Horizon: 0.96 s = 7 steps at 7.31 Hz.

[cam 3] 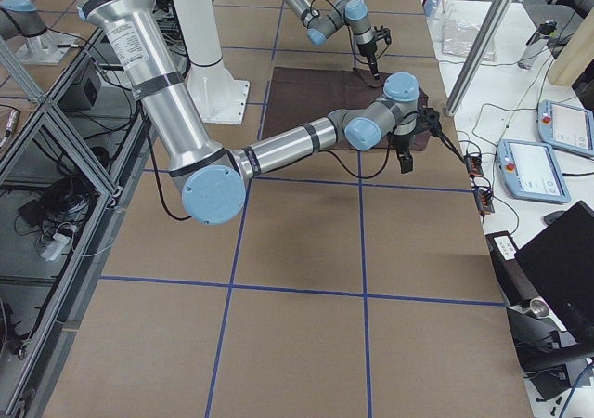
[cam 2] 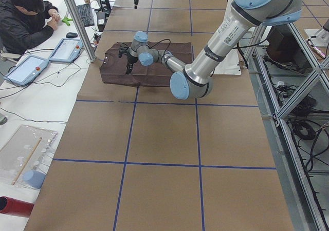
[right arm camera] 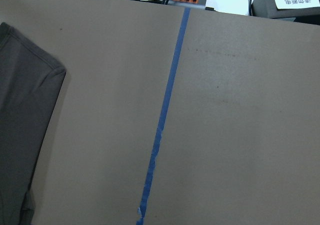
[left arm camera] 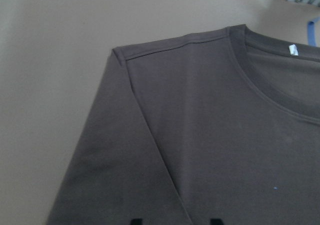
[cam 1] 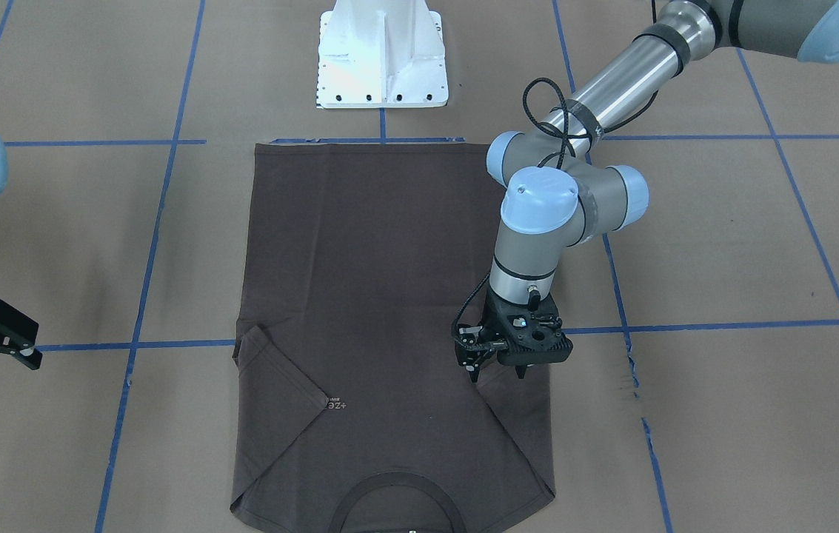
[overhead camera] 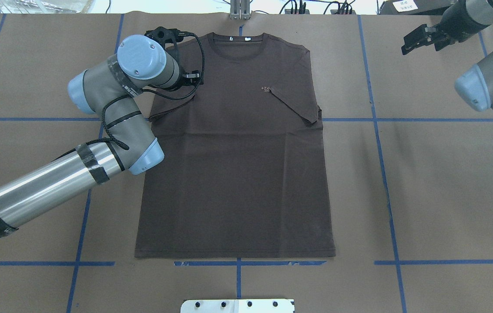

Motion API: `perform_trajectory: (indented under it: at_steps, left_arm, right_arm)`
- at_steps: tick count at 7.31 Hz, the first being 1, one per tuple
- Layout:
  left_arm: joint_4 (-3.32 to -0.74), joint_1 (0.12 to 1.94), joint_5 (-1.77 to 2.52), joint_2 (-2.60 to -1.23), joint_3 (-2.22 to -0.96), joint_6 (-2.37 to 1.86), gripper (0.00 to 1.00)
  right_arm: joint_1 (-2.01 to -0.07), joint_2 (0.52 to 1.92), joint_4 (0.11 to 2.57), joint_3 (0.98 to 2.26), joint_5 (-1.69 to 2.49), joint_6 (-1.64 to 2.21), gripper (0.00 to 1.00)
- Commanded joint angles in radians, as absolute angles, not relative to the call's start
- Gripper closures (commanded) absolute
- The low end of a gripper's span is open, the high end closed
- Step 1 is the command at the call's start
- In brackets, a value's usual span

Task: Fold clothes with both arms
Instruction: 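Move both grippers down to the shirt's hem corners nearest the robot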

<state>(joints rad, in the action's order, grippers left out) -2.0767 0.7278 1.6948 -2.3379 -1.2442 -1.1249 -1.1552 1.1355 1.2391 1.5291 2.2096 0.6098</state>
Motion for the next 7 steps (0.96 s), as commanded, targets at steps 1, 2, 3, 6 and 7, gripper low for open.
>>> perform_trajectory:
  at_steps: [1,2,3,6,7]
  left_arm:
    - [-2.074,0.729,1.739,-2.165,-1.491,-1.054,0.0]
    - [-2.075,0.727,1.752,-2.099,-1.602,-1.06,0.0]
    - [-2.079,0.716,1.772,-2.05,-1.682,-1.071,0.0]
    - [-2.083,0.591,1.76,-1.881,-1.875,-1.229,0.0]
    - [-2.082,0.534,1.709,-1.824,-1.935,-1.264,0.0]
  right_arm:
    - [-1.035,1.159,1.239,1.663,2.15,0.859,0.0]
    - [-0.925,1.198,1.239,1.771,2.026,0.999,0.0]
    - [-0.831,1.242,1.242,1.866,1.952,1.128,0.0]
    - [-0.617,1.455,1.243,2.124,1.811,1.366,0.0]
    - [-0.533,1.485,1.243,2.153,1.719,1.443,0.0]
